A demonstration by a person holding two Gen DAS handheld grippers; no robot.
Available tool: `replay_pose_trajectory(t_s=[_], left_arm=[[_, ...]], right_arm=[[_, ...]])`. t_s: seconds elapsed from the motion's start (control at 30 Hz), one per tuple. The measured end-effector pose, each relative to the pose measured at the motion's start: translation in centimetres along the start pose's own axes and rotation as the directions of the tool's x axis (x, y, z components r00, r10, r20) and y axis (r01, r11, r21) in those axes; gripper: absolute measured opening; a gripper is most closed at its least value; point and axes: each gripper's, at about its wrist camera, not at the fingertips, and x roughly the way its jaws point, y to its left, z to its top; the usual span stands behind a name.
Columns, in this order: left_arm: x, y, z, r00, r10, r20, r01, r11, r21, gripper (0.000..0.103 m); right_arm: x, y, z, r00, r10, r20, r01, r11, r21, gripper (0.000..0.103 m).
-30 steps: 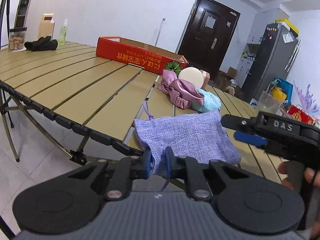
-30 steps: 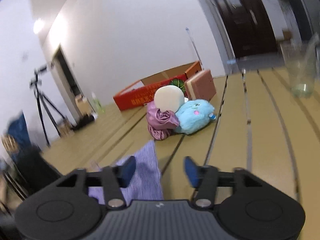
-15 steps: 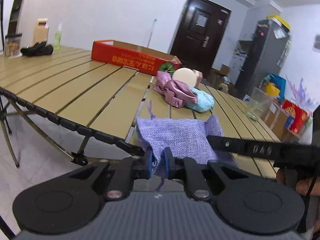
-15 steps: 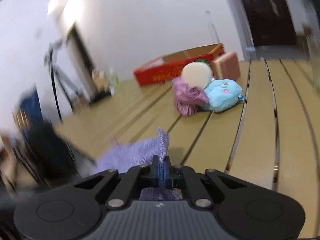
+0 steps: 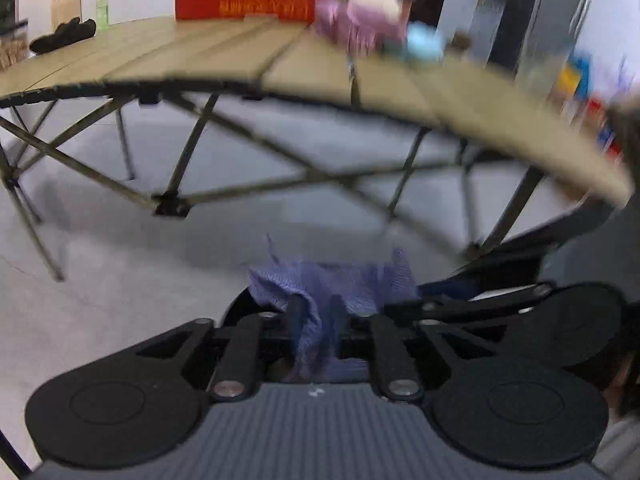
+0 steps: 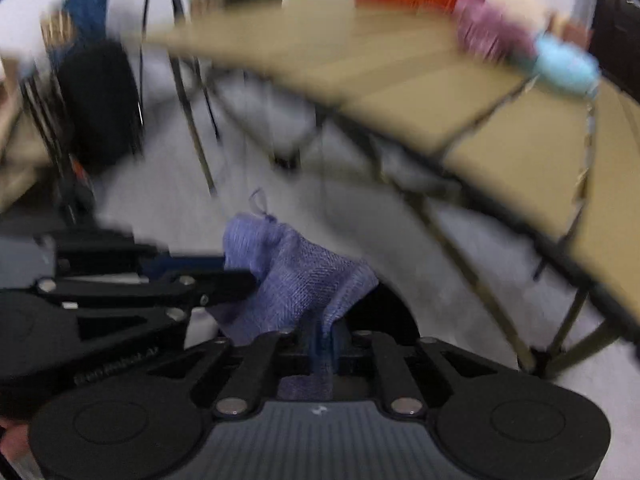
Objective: Collect trash
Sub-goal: 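Lower the purple knit bag into the black bin and open both tools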
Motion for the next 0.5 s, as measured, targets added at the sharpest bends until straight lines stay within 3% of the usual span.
replay_pose_trajectory(t_s=[0.07,0.17,0.5], left_arm=[[1.4,-0.5,-0.9,0.997,0.048,-0.059,-0.044,0.997,0.071,0.029],[2.7,0.2,-1.7,0.987,0.058,-0.15,-0.048,0.997,0.065,0.041],[3.4,0.9,-1.8,0.97,0.067,-0.232,-0.062,0.998,0.027,0.058]], right_arm=[[1.3,0.2,-0.5,0.998,-0.034,-0.058,0.033,0.999,-0.028,0.026],[2.1,-0.1,-1.0,0.993,-0.042,-0.106,0.04,0.999,-0.029,0.038],[2.3,-0.9,-0.9,0.991,-0.025,-0.134,0.026,1.0,0.007,0.046]])
